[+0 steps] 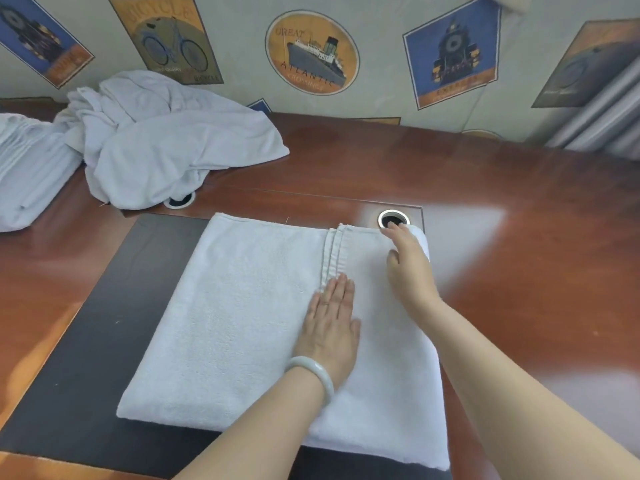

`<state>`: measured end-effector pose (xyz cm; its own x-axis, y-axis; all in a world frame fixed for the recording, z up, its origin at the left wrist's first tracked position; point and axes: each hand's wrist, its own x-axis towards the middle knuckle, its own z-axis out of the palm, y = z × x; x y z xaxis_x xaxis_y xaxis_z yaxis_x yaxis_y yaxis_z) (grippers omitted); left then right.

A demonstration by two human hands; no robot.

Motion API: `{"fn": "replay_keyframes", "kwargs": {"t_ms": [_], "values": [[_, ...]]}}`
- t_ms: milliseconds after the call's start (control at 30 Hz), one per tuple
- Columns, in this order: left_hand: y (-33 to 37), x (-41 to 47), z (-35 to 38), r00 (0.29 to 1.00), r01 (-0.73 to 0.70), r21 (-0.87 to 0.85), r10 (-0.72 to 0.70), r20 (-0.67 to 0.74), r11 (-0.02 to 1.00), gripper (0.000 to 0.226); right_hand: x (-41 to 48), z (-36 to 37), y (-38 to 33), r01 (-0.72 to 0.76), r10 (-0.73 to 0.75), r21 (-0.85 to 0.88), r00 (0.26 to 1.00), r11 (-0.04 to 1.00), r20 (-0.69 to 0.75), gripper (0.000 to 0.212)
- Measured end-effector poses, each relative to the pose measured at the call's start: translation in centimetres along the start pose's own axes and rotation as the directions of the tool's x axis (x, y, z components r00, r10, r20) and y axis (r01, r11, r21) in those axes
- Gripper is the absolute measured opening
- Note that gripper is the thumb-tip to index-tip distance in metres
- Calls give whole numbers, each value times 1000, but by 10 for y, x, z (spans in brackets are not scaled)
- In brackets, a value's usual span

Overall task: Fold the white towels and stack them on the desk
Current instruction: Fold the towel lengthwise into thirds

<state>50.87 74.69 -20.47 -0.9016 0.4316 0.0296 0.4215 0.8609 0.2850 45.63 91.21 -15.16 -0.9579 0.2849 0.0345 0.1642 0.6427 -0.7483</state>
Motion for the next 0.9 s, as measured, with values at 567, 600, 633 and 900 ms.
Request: {"fn": "replay_keyframes", "kwargs": {"t_ms": [567,600,633,900], "values": [[-5,112,-38,834,551,-324,-503,226,769,20,-4,3,33,67,-72,-536,997,841,12,61],[-5,107,-33,856,517,-301,-492,161,802,25,-1,5,35,43,-22,-540,999,840,46,62],[-5,102,-29,869,493,-254,-485,99,832,31,1,8,37,23,26,-544,996,839,82,63],[-3,104,-5,998,35,-29,-33,60,999,60,9,13,34,14,128,-640,976,768,175,65]]}}
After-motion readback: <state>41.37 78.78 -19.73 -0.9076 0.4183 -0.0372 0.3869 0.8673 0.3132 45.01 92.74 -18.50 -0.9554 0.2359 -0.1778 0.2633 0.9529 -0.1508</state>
